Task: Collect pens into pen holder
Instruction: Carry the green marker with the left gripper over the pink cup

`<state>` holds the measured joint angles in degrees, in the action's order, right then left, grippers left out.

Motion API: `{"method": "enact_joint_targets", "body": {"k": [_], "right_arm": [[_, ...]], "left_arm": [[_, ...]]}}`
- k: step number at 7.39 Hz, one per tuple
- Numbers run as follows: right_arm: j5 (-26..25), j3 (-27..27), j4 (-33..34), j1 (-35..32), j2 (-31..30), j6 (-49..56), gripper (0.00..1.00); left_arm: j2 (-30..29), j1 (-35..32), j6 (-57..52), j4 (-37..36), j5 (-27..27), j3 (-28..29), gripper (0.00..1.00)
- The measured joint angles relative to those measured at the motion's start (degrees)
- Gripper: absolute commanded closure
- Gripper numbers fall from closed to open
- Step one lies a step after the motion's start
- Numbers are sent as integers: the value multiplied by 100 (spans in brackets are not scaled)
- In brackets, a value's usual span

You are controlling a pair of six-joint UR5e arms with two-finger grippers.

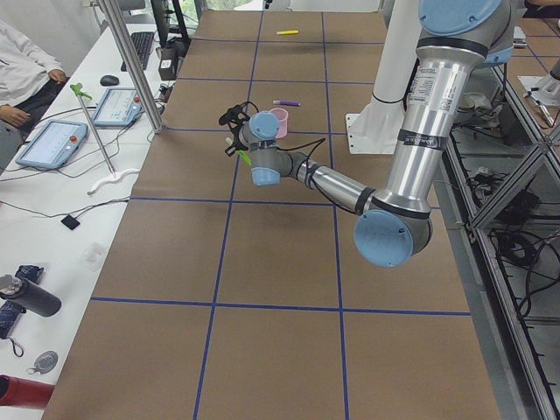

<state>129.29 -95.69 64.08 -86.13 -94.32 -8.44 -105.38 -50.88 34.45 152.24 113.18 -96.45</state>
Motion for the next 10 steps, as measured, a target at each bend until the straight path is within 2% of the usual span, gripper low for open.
{"method": "enact_joint_targets", "body": {"k": [1,4,6,7,9,10], "right_arm": [[0,-4,0,0,1,0,1],[0,-11,-1,0,23,0,1],[0,-11,-1,-3,28,0,1],[0,-11,-1,-3,28,0,1],[0,-11,-1,-3,34,0,1],[0,-11,-1,-3,35,0,1]], "left_arm": [[-239,337,82,292,-512,4,100],[-1095,1722,188,797,-2517,102,100],[-1378,2394,164,1391,-3550,524,100],[-1534,2628,145,1729,-3939,907,100],[-1805,2922,110,2008,-4262,1355,99],[-1847,3016,97,2039,-4331,1417,67]]}}
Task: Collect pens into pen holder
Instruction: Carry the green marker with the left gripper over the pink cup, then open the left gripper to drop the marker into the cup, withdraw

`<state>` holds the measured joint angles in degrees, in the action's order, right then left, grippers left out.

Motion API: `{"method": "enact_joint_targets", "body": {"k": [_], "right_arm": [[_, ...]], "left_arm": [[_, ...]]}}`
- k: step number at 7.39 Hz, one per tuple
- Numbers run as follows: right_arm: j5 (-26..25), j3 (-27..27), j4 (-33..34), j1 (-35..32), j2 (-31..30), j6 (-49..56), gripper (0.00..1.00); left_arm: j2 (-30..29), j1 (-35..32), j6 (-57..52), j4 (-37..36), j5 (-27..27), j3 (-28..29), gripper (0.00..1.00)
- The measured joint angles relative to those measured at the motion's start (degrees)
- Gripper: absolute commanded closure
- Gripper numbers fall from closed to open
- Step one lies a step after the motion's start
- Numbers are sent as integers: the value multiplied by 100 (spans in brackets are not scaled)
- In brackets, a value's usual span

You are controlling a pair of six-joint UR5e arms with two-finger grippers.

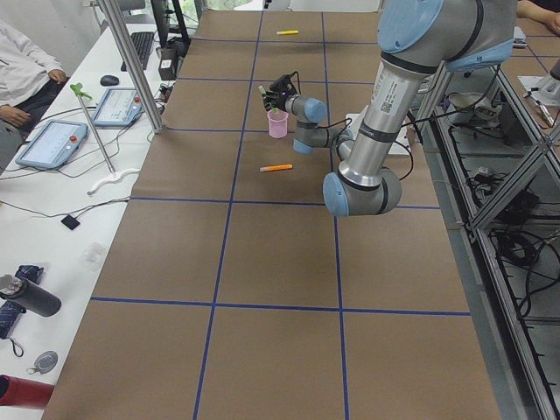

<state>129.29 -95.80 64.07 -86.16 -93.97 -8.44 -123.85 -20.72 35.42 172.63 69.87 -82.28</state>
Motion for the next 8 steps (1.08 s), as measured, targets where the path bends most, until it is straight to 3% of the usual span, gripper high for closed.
{"method": "enact_joint_targets", "body": {"k": [1,2,4,6,8], "right_arm": [[0,0,0,1,1,0,1],[2,-2,0,2,2,0,1],[10,-18,2,3,16,-11,1],[130,-47,0,3,65,-184,1],[310,-208,6,96,192,-899,1]], "left_arm": [[-11,45,-6,11,-28,36,15],[-17,60,-6,14,-36,51,1],[-73,75,31,34,-31,12,1],[19,38,64,-210,133,-402,1],[576,-351,94,-1664,665,-1447,1]]}}
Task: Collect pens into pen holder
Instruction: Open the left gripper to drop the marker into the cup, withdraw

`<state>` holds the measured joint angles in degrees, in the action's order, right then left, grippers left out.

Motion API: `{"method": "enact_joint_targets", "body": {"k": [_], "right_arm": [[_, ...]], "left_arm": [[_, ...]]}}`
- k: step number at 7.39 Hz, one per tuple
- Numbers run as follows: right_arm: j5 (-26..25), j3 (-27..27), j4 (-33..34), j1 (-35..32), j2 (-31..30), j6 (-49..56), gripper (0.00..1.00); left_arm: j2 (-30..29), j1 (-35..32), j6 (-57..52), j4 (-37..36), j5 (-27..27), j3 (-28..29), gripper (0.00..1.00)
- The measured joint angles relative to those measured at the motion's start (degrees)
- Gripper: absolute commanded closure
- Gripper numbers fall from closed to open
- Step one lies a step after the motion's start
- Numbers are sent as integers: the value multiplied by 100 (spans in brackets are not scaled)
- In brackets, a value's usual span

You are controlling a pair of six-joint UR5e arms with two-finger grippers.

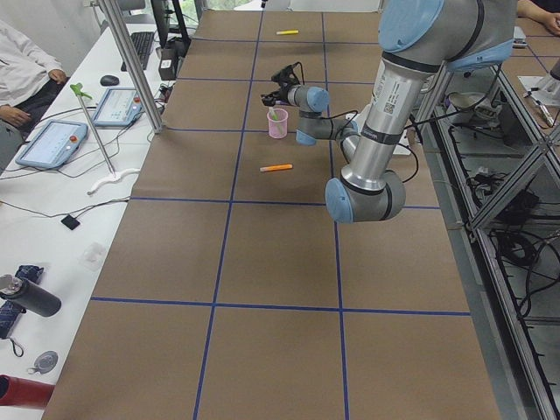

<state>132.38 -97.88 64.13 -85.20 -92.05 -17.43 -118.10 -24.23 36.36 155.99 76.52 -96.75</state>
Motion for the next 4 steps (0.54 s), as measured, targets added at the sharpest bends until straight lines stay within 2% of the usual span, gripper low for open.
{"method": "enact_joint_targets", "body": {"k": [1,2,4], "right_arm": [[26,-165,7,132,29,-431,1],[14,-360,10,327,40,-878,1],[-126,-803,6,899,58,-1802,1]], "left_arm": [[310,-361,82,-904,430,-508,1],[613,-873,181,-1803,1103,-905,0],[1143,-2308,-35,-3316,3055,-1307,0]]}}
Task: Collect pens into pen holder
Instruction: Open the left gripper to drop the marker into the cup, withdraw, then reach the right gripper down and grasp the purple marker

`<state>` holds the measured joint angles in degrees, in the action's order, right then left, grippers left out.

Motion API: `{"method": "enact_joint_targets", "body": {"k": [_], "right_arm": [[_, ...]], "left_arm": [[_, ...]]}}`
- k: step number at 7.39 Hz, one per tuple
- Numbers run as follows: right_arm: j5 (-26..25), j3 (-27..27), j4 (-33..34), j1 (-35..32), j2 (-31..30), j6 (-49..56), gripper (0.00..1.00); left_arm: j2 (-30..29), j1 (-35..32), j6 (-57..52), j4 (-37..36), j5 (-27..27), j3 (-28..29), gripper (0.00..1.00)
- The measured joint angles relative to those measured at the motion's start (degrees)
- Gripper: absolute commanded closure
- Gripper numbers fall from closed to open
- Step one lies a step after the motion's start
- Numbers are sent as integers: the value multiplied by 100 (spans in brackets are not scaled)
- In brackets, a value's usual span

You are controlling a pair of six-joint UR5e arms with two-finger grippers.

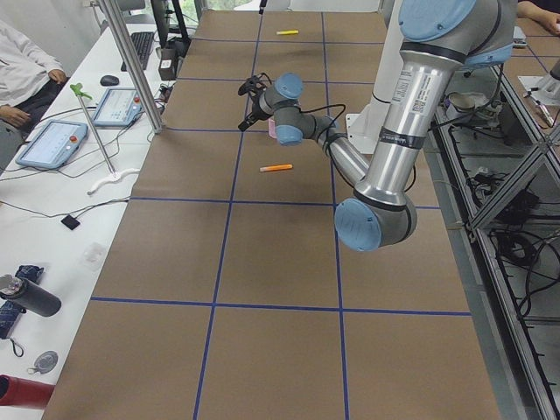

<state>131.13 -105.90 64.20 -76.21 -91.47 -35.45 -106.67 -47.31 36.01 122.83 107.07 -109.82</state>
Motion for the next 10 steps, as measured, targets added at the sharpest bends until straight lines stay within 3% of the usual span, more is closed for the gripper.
{"method": "enact_joint_targets", "body": {"k": [1,3,7,10], "right_arm": [[-265,-245,-2,425,47,-540,1],[-989,-538,-2,1376,296,-1537,1],[-2737,-608,139,3253,948,-3179,2],[-4092,-366,1088,4544,1720,-4001,5]], "left_arm": [[300,-705,-494,-451,834,-51,0],[949,-1700,-1706,-1005,1549,-57,0],[1913,-2462,-2381,-1200,1695,-18,0],[2074,-2521,-2343,-1207,1687,21,0]]}}
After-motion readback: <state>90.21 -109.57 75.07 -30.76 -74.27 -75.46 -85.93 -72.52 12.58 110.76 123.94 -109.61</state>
